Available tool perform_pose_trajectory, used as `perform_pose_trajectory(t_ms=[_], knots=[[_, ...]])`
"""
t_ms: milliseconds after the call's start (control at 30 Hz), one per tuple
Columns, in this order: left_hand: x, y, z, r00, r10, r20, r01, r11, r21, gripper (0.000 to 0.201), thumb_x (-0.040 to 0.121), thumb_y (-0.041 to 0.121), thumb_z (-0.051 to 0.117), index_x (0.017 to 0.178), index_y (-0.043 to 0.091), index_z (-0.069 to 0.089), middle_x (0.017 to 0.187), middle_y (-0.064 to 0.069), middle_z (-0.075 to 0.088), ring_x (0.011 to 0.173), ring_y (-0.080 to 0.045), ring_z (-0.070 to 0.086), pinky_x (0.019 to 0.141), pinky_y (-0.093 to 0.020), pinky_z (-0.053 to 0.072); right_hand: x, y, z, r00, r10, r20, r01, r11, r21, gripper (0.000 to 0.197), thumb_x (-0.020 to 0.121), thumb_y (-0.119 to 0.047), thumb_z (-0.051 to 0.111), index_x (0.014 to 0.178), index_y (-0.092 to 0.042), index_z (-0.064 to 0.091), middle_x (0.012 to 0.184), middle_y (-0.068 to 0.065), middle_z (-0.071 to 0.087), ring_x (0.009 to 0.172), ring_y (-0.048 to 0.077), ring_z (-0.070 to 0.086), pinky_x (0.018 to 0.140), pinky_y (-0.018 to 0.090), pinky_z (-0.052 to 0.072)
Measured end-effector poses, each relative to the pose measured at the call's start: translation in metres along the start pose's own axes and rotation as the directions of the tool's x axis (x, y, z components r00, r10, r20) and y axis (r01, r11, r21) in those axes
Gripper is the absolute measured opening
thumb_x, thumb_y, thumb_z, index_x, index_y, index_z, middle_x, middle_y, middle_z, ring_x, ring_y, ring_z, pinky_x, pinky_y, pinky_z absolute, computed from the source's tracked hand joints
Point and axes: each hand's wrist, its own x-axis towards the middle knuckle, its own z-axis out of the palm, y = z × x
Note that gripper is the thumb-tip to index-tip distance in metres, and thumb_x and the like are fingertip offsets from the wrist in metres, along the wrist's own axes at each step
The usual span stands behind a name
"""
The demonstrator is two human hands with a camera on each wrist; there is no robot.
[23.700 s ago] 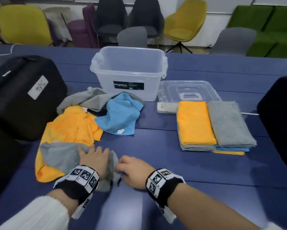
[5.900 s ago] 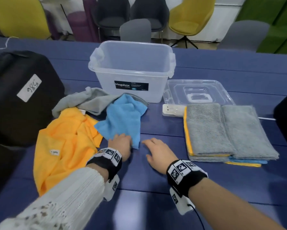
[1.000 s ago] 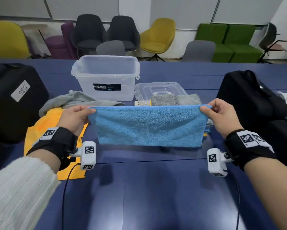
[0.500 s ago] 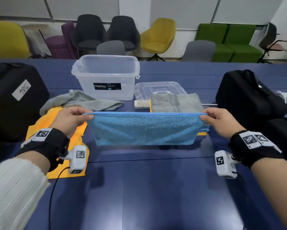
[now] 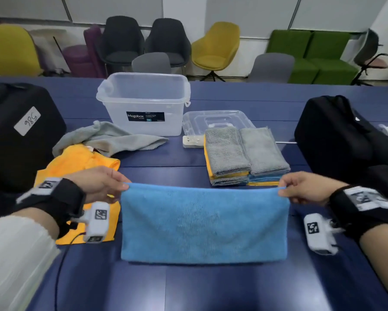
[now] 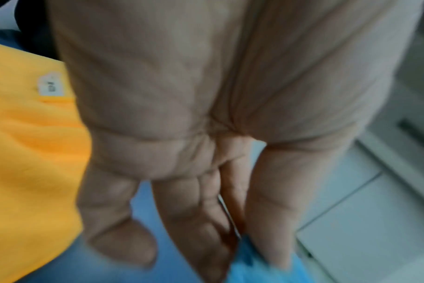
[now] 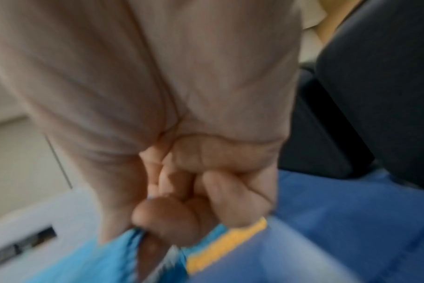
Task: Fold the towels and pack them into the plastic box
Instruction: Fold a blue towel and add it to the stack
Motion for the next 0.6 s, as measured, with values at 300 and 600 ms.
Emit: perform_pose_trajectory(t_ms=[300, 600], knots=[[0.081, -0.047, 0.036, 0.833, 0.065, -0.549, 0.105, 0.957, 0.271, 0.017, 0.065, 0.005, 0.083, 0.059, 0.016, 0.072, 0.071, -0.01, 0.073, 0.078, -0.029, 0.07, 0.083, -0.043, 0.057, 0.063, 0.022, 0.063, 0.935, 0.072, -0.348, -0.181, 0.938, -0.294, 0.027, 0.092, -0.014, 0.055, 0.067, -0.019, 0.046, 0.072, 0.004, 0.055, 0.076, 0.024, 0.052, 0.066, 0.029, 0.036], [0.113, -0.048, 0.037, 0.801, 0.05, -0.596, 0.177, 0.932, 0.315, 0.015, 0.07, 0.003, 0.069, 0.061, 0.015, 0.07, 0.073, -0.006, 0.072, 0.076, -0.024, 0.068, 0.073, -0.032, 0.057, 0.083, 0.031, 0.07, 0.868, 0.212, -0.448, -0.264, 0.963, -0.058, 0.017, 0.091, -0.012, 0.049, 0.074, -0.011, 0.05, 0.075, 0.011, 0.068, 0.074, 0.029, 0.067, 0.073, 0.037, 0.056]])
